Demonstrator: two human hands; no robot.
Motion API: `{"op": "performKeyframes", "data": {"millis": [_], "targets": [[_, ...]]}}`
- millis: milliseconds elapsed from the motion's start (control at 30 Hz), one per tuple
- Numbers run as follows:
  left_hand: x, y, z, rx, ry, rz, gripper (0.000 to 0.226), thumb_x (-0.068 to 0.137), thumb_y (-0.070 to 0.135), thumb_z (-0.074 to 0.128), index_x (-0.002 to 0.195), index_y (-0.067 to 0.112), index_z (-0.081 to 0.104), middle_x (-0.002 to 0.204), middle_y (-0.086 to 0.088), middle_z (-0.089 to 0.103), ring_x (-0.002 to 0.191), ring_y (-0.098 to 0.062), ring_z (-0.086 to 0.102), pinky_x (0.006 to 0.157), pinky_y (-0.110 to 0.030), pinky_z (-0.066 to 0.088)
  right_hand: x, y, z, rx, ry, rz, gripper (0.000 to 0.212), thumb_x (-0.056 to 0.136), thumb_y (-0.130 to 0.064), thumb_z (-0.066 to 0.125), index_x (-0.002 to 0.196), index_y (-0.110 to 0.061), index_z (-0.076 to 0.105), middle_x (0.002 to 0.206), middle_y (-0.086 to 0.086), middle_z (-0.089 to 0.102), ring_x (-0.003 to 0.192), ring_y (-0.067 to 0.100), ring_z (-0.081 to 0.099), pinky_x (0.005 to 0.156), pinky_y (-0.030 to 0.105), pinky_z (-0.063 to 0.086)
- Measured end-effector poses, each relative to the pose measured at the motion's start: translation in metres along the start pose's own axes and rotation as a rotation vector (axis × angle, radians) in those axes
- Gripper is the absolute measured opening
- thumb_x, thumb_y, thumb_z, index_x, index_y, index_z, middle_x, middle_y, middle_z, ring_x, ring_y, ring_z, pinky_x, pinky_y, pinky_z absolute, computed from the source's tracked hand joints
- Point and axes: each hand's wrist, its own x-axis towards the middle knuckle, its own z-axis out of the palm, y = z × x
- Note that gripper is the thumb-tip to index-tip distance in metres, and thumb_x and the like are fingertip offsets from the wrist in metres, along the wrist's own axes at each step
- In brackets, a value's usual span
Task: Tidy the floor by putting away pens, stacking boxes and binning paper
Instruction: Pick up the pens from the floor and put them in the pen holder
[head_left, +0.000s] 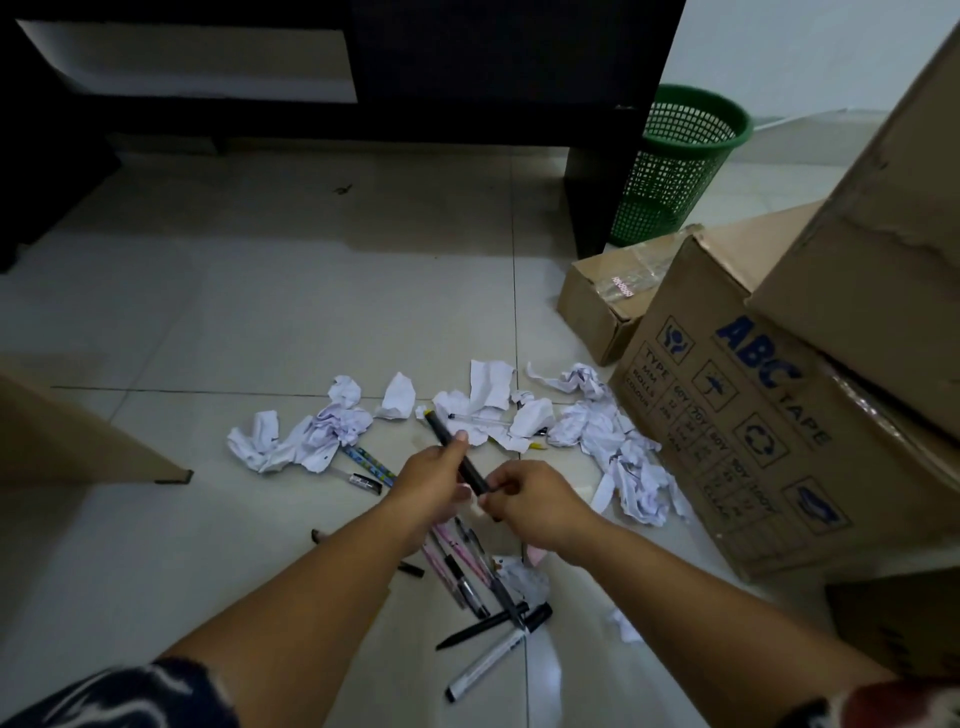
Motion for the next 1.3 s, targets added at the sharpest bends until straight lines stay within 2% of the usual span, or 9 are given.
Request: {"op": "performKeyframes", "data": {"millis": [100, 167, 333, 467, 667, 833, 1000, 1133, 1300], "targets": [[0.008, 0.003, -0.001, -0.188, 0.095, 0.03, 0.03, 0.1, 0.036, 0.046, 0.11, 0.01, 0.057, 0.094, -0.007, 0.068, 0.083, -0.023, 0.065, 0.073, -0.038, 0.054, 0.006, -0.003, 0.003, -0.109, -0.038, -0.075, 0.026, 0.085, -0.042, 0.07, 0.088, -0.016, 0.073, 0.078, -0.003, 0.07, 0.07, 0.01, 0.06, 0.064, 0.025, 0.046], [0.014, 0.002, -0.004, -0.208, 0.157, 0.063, 0.023, 0.1, 0.032, 0.046, 0.105, 0.012, 0.057, 0.082, -0.009, 0.063, 0.073, -0.024, 0.063, 0.076, -0.04, 0.052, 0.017, -0.003, 0.0, -0.281, 0.088, -0.13, 0.037, 0.084, -0.057, 0.064, 0.087, -0.021, 0.073, 0.081, -0.003, 0.071, 0.075, 0.013, 0.063, 0.067, 0.03, 0.05], [0.024, 0.0, -0.012, -0.232, 0.198, 0.081, 0.02, 0.099, 0.028, 0.048, 0.095, 0.01, 0.055, 0.066, -0.005, 0.047, 0.058, -0.019, 0.046, 0.058, -0.032, 0.043, 0.058, -0.003, -0.017, -0.722, 0.481, -0.279, 0.02, 0.092, -0.029, 0.056, 0.102, -0.026, 0.073, 0.095, 0.001, 0.072, 0.096, 0.027, 0.056, 0.076, 0.034, 0.041], [0.03, -0.004, -0.015, -0.258, 0.205, 0.073, 0.017, 0.099, 0.025, 0.049, 0.093, 0.009, 0.053, 0.062, -0.003, 0.042, 0.051, -0.015, 0.036, 0.05, -0.028, 0.034, 0.084, -0.002, -0.015, -0.886, 0.49, -0.276, 0.025, 0.086, -0.015, 0.057, 0.102, -0.026, 0.073, 0.093, 0.0, 0.07, 0.101, 0.028, 0.051, 0.071, 0.034, 0.023], [0.034, -0.007, -0.019, -0.293, 0.197, 0.033, 0.018, 0.099, 0.025, 0.05, 0.089, 0.01, 0.054, 0.061, -0.001, 0.043, 0.049, -0.014, 0.037, 0.051, -0.028, 0.036, 0.097, 0.007, -0.007, -1.083, 0.413, -0.186, 0.026, 0.086, -0.017, 0.052, 0.106, -0.025, 0.067, 0.107, 0.003, 0.063, 0.105, 0.028, 0.047, 0.077, 0.038, 0.025], [0.035, -0.007, -0.02, -0.356, 0.187, -0.005, 0.015, 0.097, 0.023, 0.053, 0.087, 0.012, 0.054, 0.059, 0.0, 0.043, 0.049, -0.014, 0.038, 0.05, -0.029, 0.036, 0.099, 0.01, -0.009, -1.008, 0.531, -0.187, 0.023, 0.084, -0.019, 0.055, 0.102, -0.026, 0.068, 0.1, 0.0, 0.065, 0.099, 0.026, 0.048, 0.072, 0.037, 0.016], [0.037, 0.001, -0.016, -0.466, 0.185, -0.016, 0.011, 0.098, 0.021, 0.051, 0.095, 0.011, 0.054, 0.064, -0.001, 0.046, 0.052, -0.013, 0.041, 0.053, -0.027, 0.04, 0.088, -0.017, -0.014, -0.622, 0.621, -0.309, 0.022, 0.09, -0.03, 0.054, 0.106, -0.027, 0.068, 0.098, -0.004, 0.071, 0.102, 0.025, 0.053, 0.078, 0.035, 0.02], [0.035, 0.008, -0.011, -0.587, 0.176, -0.012, 0.022, 0.097, 0.032, 0.053, 0.096, 0.011, 0.057, 0.065, -0.001, 0.048, 0.056, -0.013, 0.044, 0.056, -0.027, 0.043, 0.067, -0.032, 0.002, -0.248, 0.356, -0.272, 0.02, 0.091, -0.029, 0.059, 0.106, -0.022, 0.07, 0.087, -0.005, 0.072, 0.085, 0.017, 0.061, 0.077, 0.029, 0.045], [0.03, 0.008, -0.011, -0.554, 0.132, -0.048, 0.036, 0.092, 0.044, 0.057, 0.082, 0.01, 0.062, 0.073, -0.006, 0.063, 0.072, -0.022, 0.061, 0.076, -0.036, 0.051, 0.045, -0.028, 0.025, -0.13, 0.068, -0.213, 0.007, 0.085, -0.028, 0.071, 0.091, -0.027, 0.073, 0.061, -0.011, 0.064, 0.057, 0.004, 0.055, 0.061, 0.024, 0.046]]}}
